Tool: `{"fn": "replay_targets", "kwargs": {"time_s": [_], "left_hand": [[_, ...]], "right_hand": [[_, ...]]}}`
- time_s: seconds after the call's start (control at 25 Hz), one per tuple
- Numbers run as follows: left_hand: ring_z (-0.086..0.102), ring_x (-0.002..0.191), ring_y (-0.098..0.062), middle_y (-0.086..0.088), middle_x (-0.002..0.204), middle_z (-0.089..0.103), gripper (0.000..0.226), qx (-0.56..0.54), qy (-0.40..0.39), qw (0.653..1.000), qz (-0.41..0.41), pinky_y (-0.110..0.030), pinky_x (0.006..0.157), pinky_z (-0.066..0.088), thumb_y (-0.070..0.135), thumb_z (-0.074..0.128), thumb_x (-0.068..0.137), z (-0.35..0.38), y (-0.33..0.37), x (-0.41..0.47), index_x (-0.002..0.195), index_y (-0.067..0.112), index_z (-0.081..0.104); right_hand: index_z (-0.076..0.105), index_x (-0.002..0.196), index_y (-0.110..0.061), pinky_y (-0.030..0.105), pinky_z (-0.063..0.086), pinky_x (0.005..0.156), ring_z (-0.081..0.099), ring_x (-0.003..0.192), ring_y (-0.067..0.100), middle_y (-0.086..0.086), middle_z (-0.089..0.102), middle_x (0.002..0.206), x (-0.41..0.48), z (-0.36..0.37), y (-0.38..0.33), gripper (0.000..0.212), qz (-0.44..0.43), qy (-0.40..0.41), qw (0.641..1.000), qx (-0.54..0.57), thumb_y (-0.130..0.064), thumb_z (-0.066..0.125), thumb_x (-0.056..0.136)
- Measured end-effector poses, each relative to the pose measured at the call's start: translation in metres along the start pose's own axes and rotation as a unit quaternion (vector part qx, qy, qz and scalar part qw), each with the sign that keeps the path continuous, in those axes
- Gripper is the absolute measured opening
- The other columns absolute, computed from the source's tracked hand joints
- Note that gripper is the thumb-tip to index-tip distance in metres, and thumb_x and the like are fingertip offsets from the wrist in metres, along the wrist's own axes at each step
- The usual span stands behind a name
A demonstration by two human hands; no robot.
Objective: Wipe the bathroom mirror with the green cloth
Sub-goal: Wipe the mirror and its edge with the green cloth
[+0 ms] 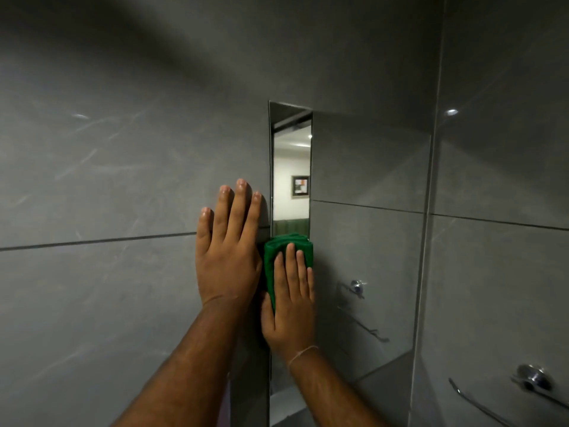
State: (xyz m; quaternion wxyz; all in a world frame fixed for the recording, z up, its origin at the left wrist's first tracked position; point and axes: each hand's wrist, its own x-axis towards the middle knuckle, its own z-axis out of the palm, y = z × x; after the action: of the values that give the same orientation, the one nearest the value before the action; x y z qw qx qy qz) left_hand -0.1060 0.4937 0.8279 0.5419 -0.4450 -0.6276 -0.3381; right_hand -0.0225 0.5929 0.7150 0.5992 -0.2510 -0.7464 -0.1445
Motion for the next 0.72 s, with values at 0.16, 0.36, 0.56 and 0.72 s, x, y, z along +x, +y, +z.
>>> {"fn": "replay_targets", "kwargs": {"time_s": [0.16, 0.36, 0.56, 0.72], "left_hand": [[0.002, 0.169, -0.032, -0.010, 0.183, 0.007, 0.085, 0.014, -0.004, 1.000, 0.004, -0.044, 0.133, -0.015, 0.017, 0.057, 0.099, 0.000, -0.002, 0.000, 0.174, 0.019, 0.018], [0.008, 0.168, -0.035, -0.011, 0.183, 0.011, 0.080, 0.013, 0.006, 1.000, -0.001, -0.048, 0.133, -0.005, 0.013, 0.051, 0.102, 0.005, -0.001, -0.001, 0.174, 0.020, 0.017], [0.008, 0.168, -0.037, -0.013, 0.183, 0.010, 0.087, 0.023, -0.001, 1.000, -0.002, -0.051, 0.133, -0.003, 0.012, 0.057, 0.099, 0.005, 0.000, 0.000, 0.174, 0.022, 0.014], [0.007, 0.168, -0.038, -0.012, 0.183, 0.009, 0.088, 0.033, -0.008, 0.999, 0.000, -0.052, 0.132, -0.003, 0.011, 0.056, 0.099, 0.004, 0.002, 0.000, 0.174, 0.023, 0.013]], "right_hand": [[0.000, 0.172, -0.014, 0.041, -0.002, 0.135, -0.002, 0.167, 0.026, 0.006, -0.006, 0.180, -0.079, 0.010, 0.002, 0.071, -0.006, -0.035, 0.998, -0.053, -0.040, 0.029, 0.112], [0.019, 0.160, -0.010, 0.040, 0.001, 0.134, -0.007, 0.167, 0.025, 0.006, -0.011, 0.180, -0.162, 0.023, 0.006, 0.061, 0.016, -0.084, 0.995, -0.057, -0.048, 0.019, 0.113], [0.034, 0.153, -0.005, 0.042, 0.001, 0.132, -0.011, 0.166, 0.025, 0.006, -0.014, 0.179, -0.217, 0.033, 0.015, 0.063, 0.019, -0.120, 0.990, -0.070, -0.051, 0.025, 0.111], [0.025, 0.156, -0.010, 0.042, -0.004, 0.134, -0.010, 0.166, 0.026, 0.006, -0.012, 0.179, -0.229, 0.040, 0.023, 0.073, 0.002, -0.113, 0.990, -0.081, -0.049, 0.048, 0.099]]}}
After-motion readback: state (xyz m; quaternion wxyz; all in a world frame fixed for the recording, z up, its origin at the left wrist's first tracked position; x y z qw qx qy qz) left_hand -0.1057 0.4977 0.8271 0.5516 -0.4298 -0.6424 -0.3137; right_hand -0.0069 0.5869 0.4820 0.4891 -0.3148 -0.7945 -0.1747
